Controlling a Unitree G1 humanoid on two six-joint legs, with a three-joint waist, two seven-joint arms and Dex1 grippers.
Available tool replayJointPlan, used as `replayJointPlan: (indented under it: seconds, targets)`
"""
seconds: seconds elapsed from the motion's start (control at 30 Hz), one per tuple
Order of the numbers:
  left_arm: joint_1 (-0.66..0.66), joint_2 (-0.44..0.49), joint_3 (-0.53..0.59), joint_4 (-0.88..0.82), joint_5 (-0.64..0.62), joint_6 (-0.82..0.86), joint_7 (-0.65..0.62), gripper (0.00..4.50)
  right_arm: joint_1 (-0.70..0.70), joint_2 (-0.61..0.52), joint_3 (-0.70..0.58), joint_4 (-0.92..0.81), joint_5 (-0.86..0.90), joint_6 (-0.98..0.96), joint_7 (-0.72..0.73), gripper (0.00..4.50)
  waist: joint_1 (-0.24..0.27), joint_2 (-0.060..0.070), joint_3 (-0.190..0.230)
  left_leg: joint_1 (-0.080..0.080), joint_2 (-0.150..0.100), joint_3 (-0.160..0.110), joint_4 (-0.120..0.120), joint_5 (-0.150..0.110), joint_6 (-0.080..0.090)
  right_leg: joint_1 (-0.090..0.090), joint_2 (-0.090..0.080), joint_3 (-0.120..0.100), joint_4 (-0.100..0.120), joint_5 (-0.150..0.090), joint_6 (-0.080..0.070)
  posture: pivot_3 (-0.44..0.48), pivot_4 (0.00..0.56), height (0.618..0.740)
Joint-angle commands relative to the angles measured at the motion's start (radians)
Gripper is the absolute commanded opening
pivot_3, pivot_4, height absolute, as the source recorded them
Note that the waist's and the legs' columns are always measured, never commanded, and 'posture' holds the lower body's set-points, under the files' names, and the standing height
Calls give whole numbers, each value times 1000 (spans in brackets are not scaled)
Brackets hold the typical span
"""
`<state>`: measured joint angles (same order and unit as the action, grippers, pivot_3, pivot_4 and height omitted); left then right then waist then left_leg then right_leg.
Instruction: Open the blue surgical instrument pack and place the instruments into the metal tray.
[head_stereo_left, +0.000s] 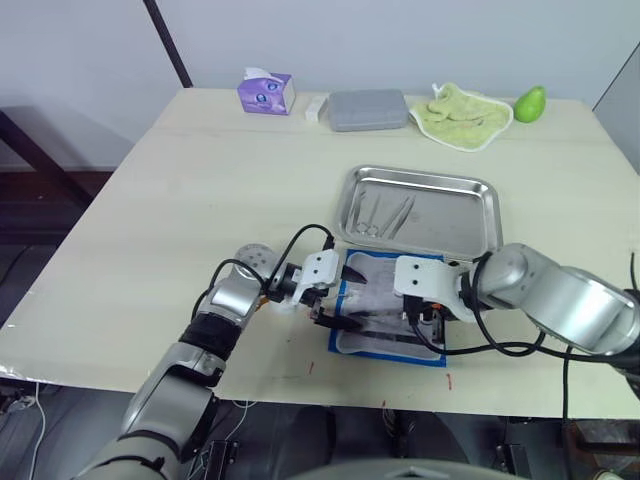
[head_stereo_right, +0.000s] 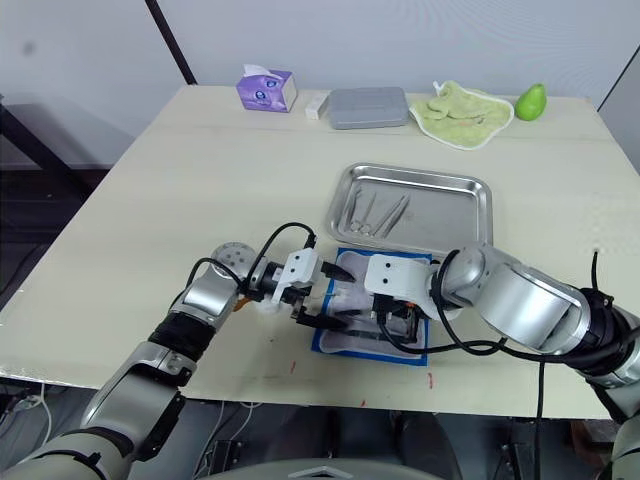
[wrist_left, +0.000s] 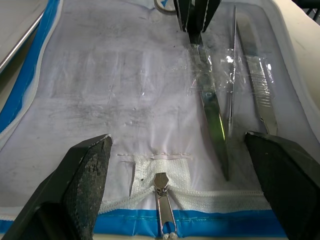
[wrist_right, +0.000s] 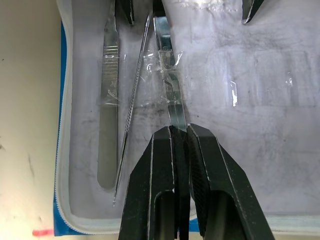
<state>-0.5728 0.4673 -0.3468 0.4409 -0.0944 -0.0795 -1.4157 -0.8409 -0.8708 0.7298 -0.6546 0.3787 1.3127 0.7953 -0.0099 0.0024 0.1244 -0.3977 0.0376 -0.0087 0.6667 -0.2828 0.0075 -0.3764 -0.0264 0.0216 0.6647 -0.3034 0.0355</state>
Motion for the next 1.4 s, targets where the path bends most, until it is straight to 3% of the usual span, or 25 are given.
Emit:
replayJointPlan:
  seconds: [0.03, 0.4, 0.8, 0.93, 1.13, 1.27, 1.4]
  targets:
    - [69, 0, -109, 107, 124, 37, 19, 4500, -67, -5, -12, -43, -5, 15, 17, 37, 0, 0, 0, 0, 0, 0, 0, 0, 0, 0, 0, 0, 0, 0, 0, 0, 150, 740]
    - [68, 3, -115, 119, 131, 39, 29, 4500, -92, -21, 3, -91, 10, 75, 11, 37, 3, 0, 0, 0, 0, -1, 1, 0, 0, 0, -1, -1, 0, 0, 0, 0, 150, 740]
    - [63, 7, -115, 128, 128, 41, 32, 4500, 44, -188, -137, -130, 28, 55, 11, 37, 3, 2, -2, 2, -1, -1, 2, 0, 0, 2, -1, -1, 1, 0, 0, 0, 150, 740]
    - [63, 11, -101, 136, 118, 22, 38, 4500, 197, -310, -267, -144, 40, -12, 32, 37, 12, 2, -2, 1, -1, -1, 2, 0, 0, 2, -1, -2, 0, 0, 1, 0, 150, 740]
    - [78, 11, -69, 115, 81, 10, 35, 4500, 455, -389, -607, -146, 138, -67, 100, 37, 5, 4, -3, 4, 0, 0, 2, 0, 0, 5, 1, 0, 1, 0, 1, 0, 150, 740]
    - [92, 10, -49, 89, 59, 8, 29, 4500, 569, -291, -843, -131, 240, -50, 113, 37, -2, 2, -2, 7, 0, 1, 2, 0, 0, 8, 2, 1, 0, 0, 1, 0, 150, 740]
    - [103, 8, -31, 61, 49, 20, 38, 4500, 583, -107, -986, -129, 324, 1, 26, 37, -2, 2, -2, 7, 0, 1, 2, 0, 0, 8, 3, 2, 0, 0, 1, 0, 150, 740]
